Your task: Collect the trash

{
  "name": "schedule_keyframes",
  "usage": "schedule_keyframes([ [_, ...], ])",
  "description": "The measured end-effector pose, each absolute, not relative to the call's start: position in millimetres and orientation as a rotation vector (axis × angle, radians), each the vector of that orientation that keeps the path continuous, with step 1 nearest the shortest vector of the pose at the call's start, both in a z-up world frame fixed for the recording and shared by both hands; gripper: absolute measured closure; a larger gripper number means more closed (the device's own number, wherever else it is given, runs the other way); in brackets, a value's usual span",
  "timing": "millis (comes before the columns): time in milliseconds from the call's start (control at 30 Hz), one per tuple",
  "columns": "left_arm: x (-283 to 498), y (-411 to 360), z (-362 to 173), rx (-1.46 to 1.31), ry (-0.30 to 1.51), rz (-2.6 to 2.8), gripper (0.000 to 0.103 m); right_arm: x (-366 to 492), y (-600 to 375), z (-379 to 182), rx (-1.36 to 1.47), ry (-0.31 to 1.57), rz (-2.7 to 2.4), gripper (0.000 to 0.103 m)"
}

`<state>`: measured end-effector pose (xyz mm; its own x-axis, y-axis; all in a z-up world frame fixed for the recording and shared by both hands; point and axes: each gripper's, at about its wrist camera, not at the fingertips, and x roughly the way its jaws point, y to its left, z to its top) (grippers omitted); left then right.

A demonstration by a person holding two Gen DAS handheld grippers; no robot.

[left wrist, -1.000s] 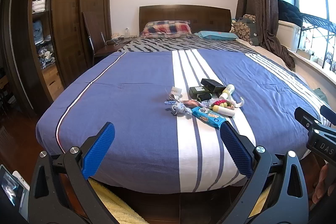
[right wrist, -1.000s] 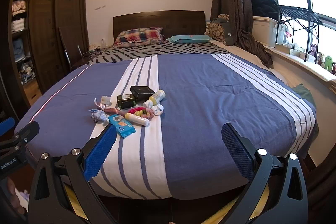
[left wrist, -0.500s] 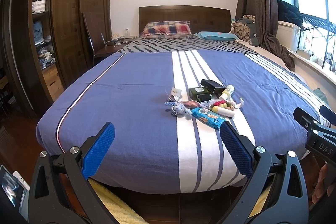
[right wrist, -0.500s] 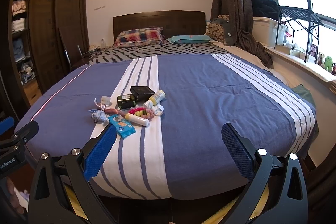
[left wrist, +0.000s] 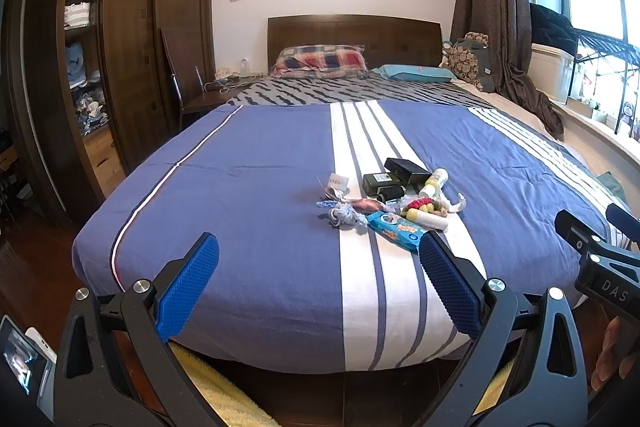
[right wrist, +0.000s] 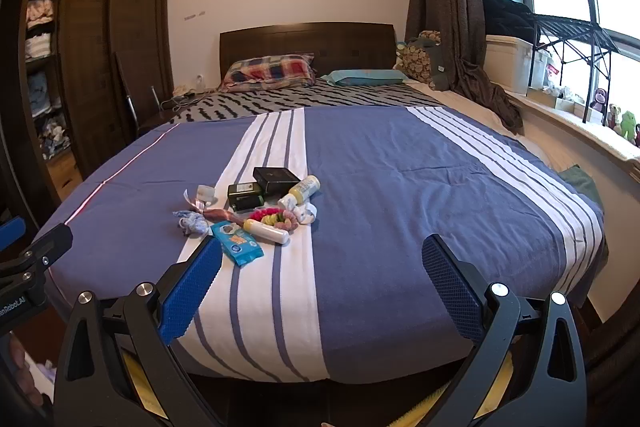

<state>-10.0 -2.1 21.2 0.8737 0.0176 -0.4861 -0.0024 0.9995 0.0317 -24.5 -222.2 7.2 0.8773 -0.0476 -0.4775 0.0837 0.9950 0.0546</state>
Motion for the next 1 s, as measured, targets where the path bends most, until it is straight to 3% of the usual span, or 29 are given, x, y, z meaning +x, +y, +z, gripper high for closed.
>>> schedule_keyframes([
  [1000,-6.2,1.9,28.2,0.034,0.507,0.021,0.008,-16.9,-219.4,8.7,0.072,0.511,-0.061,0.003],
])
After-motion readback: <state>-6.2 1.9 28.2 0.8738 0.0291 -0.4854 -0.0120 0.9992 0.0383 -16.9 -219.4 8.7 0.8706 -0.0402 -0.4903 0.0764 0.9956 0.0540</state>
